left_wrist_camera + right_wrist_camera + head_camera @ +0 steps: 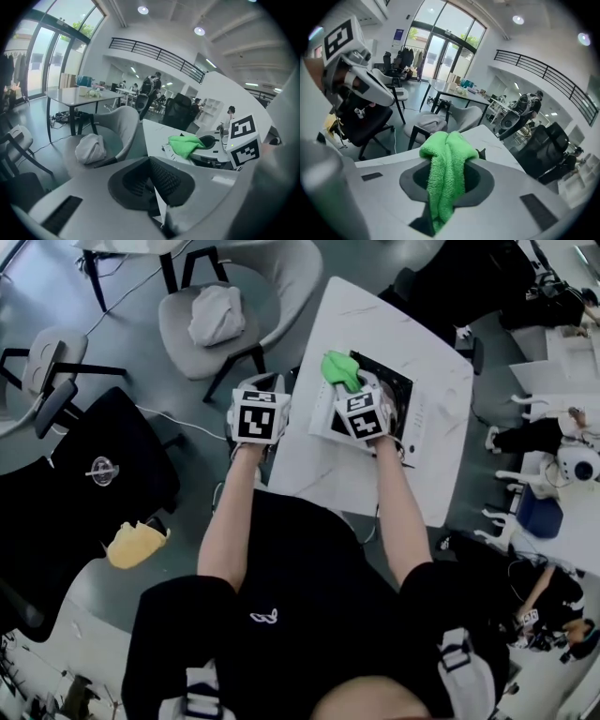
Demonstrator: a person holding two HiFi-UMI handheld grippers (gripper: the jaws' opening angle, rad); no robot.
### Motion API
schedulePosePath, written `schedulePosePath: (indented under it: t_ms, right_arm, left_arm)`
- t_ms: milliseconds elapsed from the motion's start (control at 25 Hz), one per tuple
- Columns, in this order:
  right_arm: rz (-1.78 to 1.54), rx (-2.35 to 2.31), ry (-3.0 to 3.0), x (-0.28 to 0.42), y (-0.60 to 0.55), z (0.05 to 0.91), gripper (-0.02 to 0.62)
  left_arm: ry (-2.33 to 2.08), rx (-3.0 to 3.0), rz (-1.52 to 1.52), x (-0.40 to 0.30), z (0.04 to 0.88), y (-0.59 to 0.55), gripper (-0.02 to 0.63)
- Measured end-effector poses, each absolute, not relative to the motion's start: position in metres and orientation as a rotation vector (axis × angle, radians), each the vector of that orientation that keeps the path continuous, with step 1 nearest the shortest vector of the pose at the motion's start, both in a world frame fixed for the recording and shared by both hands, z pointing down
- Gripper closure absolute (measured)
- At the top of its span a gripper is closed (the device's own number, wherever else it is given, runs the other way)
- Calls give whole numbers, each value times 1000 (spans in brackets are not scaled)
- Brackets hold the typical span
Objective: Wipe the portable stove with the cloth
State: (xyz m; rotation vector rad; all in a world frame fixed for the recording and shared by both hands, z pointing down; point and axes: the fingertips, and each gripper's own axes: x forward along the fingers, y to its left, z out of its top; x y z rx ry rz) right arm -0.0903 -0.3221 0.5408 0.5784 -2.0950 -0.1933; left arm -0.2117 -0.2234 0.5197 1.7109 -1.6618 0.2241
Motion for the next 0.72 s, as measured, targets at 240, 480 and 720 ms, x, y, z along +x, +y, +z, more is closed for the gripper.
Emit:
schedulePosePath:
  t_ms: [240,480,720]
  right_arm:
    - [-96,501,-2057,-84,-295,545,539]
    - [-80,445,-1992,-85,-280,542,538]
    - [-59,388,-1936,-75,-252,544,538]
  left_arm:
    - [-1652,1752,221,-200,517,-226,607]
    - [-1636,1767,225,-192,517,-218,607]
    - [-1589,1754,207,-169,524,-201,607]
